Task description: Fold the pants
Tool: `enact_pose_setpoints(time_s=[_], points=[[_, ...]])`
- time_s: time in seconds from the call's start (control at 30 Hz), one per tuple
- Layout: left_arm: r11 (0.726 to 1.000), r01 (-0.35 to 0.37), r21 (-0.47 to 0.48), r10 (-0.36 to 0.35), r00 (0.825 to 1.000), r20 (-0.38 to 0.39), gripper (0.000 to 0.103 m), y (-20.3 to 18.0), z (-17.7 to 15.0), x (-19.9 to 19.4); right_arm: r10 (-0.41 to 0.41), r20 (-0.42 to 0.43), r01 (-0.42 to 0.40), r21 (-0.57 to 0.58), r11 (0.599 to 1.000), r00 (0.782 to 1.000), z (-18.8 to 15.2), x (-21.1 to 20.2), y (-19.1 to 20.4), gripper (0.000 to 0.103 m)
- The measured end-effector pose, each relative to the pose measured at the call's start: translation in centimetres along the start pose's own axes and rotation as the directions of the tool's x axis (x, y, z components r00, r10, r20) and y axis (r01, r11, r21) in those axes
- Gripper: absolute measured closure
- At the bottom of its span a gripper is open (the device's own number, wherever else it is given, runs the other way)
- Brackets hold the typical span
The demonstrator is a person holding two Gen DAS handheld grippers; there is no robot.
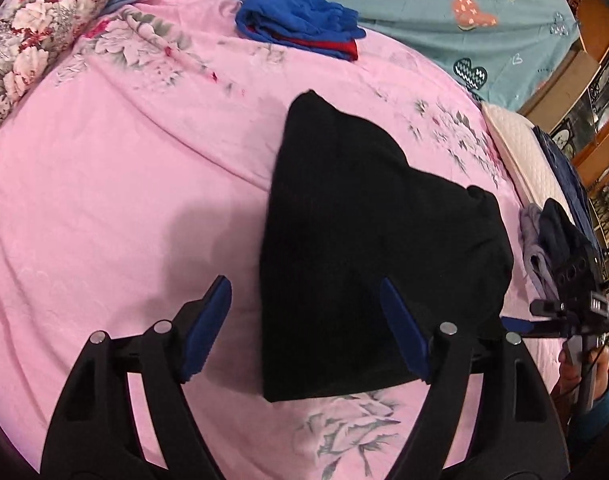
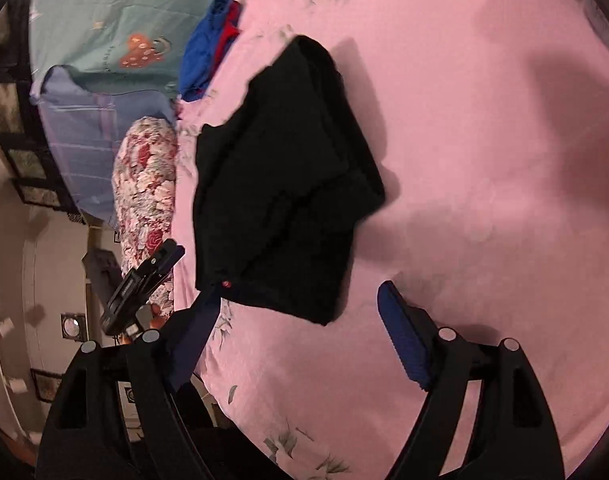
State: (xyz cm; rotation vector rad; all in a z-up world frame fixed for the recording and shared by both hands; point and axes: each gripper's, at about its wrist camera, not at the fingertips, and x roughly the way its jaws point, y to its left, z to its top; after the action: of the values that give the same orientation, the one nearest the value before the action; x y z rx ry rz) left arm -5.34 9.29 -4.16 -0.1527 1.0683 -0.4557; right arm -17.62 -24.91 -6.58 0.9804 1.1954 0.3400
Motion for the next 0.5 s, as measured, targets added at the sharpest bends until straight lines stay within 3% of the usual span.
enact_pose_setpoints(time_s=[0.1,0.2,0.43,0.5], points=[[1.000,0.011,0.007,-0.011,1.000,-0.009,0.025,0.1,0.0,0.4,0.029,-0.064,-0.026,0.048,0.999,0.998,1.3,1.2,0.6,0.019],[1.000,0.027,0.002,-0.027,0.999,-0.017,0.025,0.3,0.4,0.9,0.047,-0.083,-0.041,0.073,0.997,0.995,1.9,2.0,1.4,0.005],[0.996,0.087,-0.033,-0.089,0.994,-0.067,0.025,1.3,0.9,2.1,0.091,-0.012,-0.090,0.081,0.993,0.996,1.8,3.5,2.5,0.005],[0.992,0.119,-0.041,-0.122,0.989,-0.079,0.024,1.6,0.8,2.2,0.106,0.001,-0.105,0.085,0.991,0.994,1.3,3.0,1.9,0.011]])
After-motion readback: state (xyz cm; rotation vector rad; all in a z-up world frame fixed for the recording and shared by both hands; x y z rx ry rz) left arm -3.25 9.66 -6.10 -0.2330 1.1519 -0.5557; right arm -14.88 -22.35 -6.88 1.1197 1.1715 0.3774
